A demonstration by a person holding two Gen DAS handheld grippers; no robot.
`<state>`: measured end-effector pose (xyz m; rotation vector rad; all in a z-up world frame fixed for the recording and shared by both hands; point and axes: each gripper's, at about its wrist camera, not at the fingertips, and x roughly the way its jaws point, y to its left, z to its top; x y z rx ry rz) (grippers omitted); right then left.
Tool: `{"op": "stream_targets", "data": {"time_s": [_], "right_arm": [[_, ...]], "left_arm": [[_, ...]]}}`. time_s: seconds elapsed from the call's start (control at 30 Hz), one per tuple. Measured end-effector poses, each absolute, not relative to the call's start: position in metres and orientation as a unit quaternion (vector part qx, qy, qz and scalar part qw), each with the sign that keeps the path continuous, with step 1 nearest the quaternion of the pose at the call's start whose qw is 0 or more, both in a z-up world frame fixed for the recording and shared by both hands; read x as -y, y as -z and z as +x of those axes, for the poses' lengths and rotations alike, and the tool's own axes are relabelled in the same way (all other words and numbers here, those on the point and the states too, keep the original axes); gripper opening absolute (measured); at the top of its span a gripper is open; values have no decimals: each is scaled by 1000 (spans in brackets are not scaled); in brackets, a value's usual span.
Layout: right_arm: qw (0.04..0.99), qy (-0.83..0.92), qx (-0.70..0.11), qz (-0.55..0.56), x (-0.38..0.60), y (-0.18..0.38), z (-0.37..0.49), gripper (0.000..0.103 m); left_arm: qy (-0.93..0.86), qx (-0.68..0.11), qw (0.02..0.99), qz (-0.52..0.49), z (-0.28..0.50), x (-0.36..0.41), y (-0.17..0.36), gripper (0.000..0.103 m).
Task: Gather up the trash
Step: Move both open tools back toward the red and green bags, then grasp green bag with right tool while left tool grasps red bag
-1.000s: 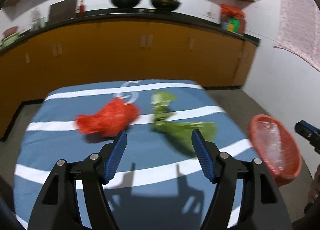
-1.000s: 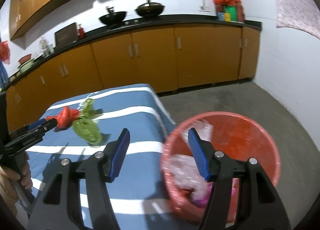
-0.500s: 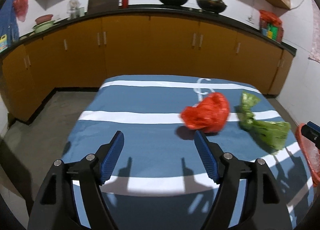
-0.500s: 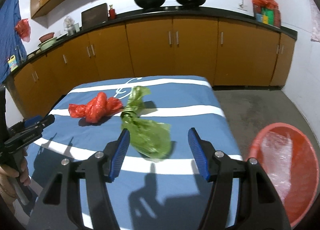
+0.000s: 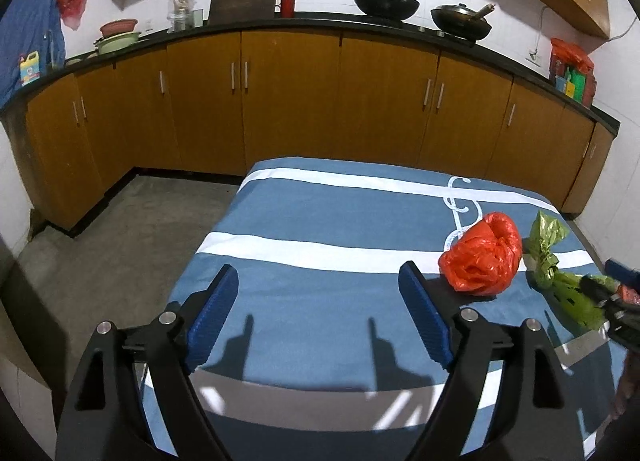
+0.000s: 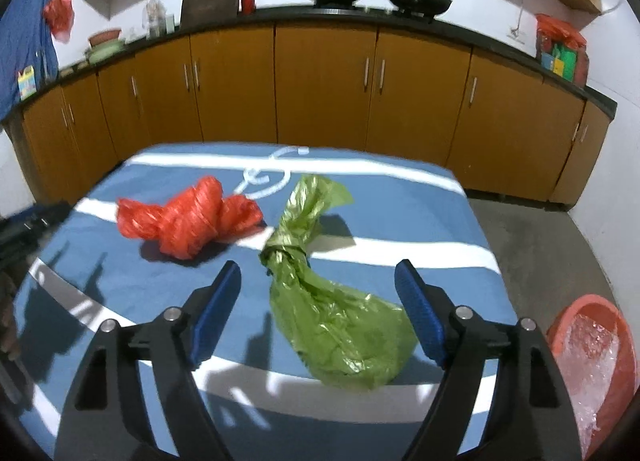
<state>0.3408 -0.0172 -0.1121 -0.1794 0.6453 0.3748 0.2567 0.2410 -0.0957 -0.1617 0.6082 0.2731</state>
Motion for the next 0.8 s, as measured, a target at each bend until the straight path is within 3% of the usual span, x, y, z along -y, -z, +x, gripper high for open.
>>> {"op": "stream_targets", "data": {"time_s": [0.1, 0.27, 0.37, 0.53, 0.8], "right_arm": [[918, -173, -343, -101, 17, 129, 352, 75], [908, -174, -372, -84, 26, 140, 361, 39], [905, -178, -378, -82, 26, 142, 362, 25], [907, -178, -373, -77, 28, 141, 359, 15], [910, -163, -378, -40, 55, 141, 359, 14]], "left_arm": [[-123, -296, 944, -79, 261, -236, 96, 85], [-102, -293, 948, -74, 270, -224, 95, 92], [-84, -289, 951, -71, 275, -212, 93, 95], [-58, -287, 955, -54, 285, -193, 90, 100], [-12, -318, 948, -4, 321, -155, 97, 101]]}}
